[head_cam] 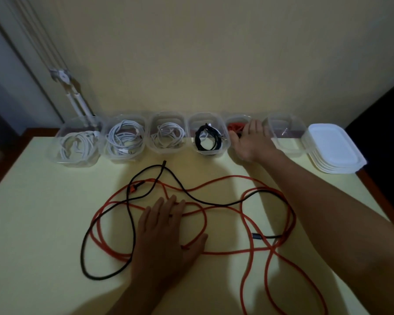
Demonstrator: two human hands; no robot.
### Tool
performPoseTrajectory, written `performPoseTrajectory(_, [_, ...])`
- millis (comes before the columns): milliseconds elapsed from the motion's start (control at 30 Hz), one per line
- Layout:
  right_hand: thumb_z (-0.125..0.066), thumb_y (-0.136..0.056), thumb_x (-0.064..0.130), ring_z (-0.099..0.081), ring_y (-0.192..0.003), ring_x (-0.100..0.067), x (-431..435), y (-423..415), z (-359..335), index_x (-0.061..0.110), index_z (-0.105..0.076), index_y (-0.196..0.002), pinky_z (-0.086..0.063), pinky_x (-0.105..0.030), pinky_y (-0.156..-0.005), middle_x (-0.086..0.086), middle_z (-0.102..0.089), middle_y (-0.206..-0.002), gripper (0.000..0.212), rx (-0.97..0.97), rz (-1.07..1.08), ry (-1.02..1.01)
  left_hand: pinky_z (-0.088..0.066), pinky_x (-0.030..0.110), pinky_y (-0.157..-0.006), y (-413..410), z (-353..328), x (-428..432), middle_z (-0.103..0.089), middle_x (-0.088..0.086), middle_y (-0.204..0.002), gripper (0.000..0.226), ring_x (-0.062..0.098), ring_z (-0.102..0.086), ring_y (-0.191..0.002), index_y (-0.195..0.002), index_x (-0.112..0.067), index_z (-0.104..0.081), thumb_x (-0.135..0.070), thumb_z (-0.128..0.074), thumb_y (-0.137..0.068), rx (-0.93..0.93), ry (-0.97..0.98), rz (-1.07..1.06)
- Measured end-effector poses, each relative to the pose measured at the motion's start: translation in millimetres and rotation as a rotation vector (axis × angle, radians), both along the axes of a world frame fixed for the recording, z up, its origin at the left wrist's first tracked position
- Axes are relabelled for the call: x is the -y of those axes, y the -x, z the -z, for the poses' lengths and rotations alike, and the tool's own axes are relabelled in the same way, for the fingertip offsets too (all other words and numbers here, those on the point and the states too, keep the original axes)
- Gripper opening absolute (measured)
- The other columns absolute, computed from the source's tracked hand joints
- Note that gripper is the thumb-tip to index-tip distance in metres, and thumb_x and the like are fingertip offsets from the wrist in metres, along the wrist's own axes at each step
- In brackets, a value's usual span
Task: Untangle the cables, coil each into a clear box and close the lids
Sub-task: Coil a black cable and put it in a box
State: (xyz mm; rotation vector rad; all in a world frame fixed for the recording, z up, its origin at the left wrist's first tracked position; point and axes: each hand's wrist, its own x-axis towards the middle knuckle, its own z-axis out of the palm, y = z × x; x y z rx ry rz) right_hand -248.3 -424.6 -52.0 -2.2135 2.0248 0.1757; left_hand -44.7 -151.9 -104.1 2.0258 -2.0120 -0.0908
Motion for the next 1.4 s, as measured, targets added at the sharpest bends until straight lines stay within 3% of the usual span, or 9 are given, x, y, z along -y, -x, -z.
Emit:
performPoseTrajectory(167, [-0.004,-0.104,0.058,0.014,-0.154,-0.035,-3,-5,-8,-0.001,0.004,-0.158,0.009,-0.05,-0.122,-0.023,0.011,-0.166,0.081,-0.007,-0.014,-0.045,-0.021,0.045,-0.117,0,0,1,-0.049,0.003,-0.149,0.081,0.027,-0.042,-0.14,-0.144,-0.022,-0.051,-0.075,-0.044,-0.083,-0.005,-0.004,-0.003])
performPoseTrajectory(400, [-0.033,-0.102,0.055,-0.027,-0.147,-0.039,-16,5,-20,0.009,-0.029,-0.154,-0.011,-0.057,-0.123,-0.021,-0.031,-0.159,0.07,0.107,-0.096,0.092,-0.02,0.044,-0.117,0,-1,1,-0.048,0.002,-0.149,0.08,0.027,-0.041,-0.14,-0.144,-0.023,-0.05,-0.076,-0.043,-0.084,-0.01,0.004,-0.011])
performPoseTrajectory(533, [-0.039,-0.102,0.05,-0.026,-0.145,-0.041,-57,18,-21,0.012,-0.049,-0.142,-0.016,-0.057,-0.122,-0.016,-0.039,-0.155,0.056,0.13,-0.189,0.269,-0.019,0.045,-0.117,-1,2,2,-0.048,0.003,-0.149,0.081,0.028,-0.041,-0.141,-0.145,-0.024,-0.049,-0.076,-0.043,-0.083,-0.019,0.014,-0.015])
performPoseTrajectory(633, [-0.048,-0.101,0.033,-0.029,-0.148,-0.033,-108,24,-18,0.013,-0.058,-0.136,-0.022,-0.053,-0.122,-0.009,-0.044,-0.154,0.041,0.326,-0.272,0.505,-0.023,0.047,-0.118,0,2,2,-0.047,0.003,-0.15,0.08,0.028,-0.039,-0.141,-0.145,-0.024,-0.049,-0.075,-0.044,-0.083,-0.033,0.021,-0.02])
performPoseTrajectory(733, [-0.058,-0.1,0.024,-0.033,-0.148,-0.026,-176,25,0,0.017,-0.06,-0.134,-0.024,-0.045,-0.122,-0.004,-0.047,-0.154,0.034,0.492,-0.186,0.433,-0.024,0.048,-0.118,0,1,1,-0.046,0.003,-0.151,0.079,0.027,-0.038,-0.142,-0.144,-0.023,-0.049,-0.073,-0.042,-0.084,-0.036,0.033,-0.021])
performPoseTrajectory(867, [-0.059,-0.099,0.036,-0.038,-0.145,-0.029,-252,34,38,0.018,-0.061,-0.133,-0.028,-0.048,-0.119,-0.005,-0.048,-0.153,0.038,0.447,-0.098,0.302,-0.023,0.047,-0.12,0,2,0,-0.044,0.002,-0.153,0.077,0.026,-0.036,-0.143,-0.145,-0.023,-0.047,-0.073,-0.038,-0.087,-0.055,0.043,-0.022])
performPoseTrajectory(1033, [-0.033,-0.101,0.054,-0.027,-0.151,-0.027,-299,43,52,0.015,-0.052,-0.145,-0.021,-0.049,-0.124,-0.007,-0.042,-0.158,0.062,0.369,-0.04,0.223,-0.027,0.045,-0.115,2,2,-3,-0.054,0.004,-0.144,0.07,0.027,-0.046,-0.134,-0.136,-0.019,-0.057,-0.066,-0.042,-0.087,-0.082,0.104,-0.019])
performPoseTrajectory(1233, [-0.038,-0.106,0.041,-0.039,-0.143,-0.026,-276,27,36,0.02,-0.054,-0.142,-0.031,-0.046,-0.119,-0.005,-0.051,-0.15,0.044,0.307,-0.141,0.307,-0.032,0.046,-0.116,3,6,-25,-0.056,0.005,-0.141,0.062,0.026,-0.047,-0.134,-0.134,-0.016,-0.058,-0.058,-0.044,-0.09,-0.11,0.124,0.06])
performPoseTrajectory(1400, [-0.056,-0.099,0.038,-0.058,-0.119,-0.026,-257,-8,27,0.024,-0.07,-0.116,-0.045,-0.041,-0.1,0.001,-0.067,-0.127,0.025,0.193,-0.275,0.284,-0.024,0.046,-0.121,7,10,-51,-0.053,0.004,-0.146,0.065,0.024,-0.041,-0.14,-0.139,-0.015,-0.055,-0.059,-0.043,-0.093,-0.109,0.179,0.054])
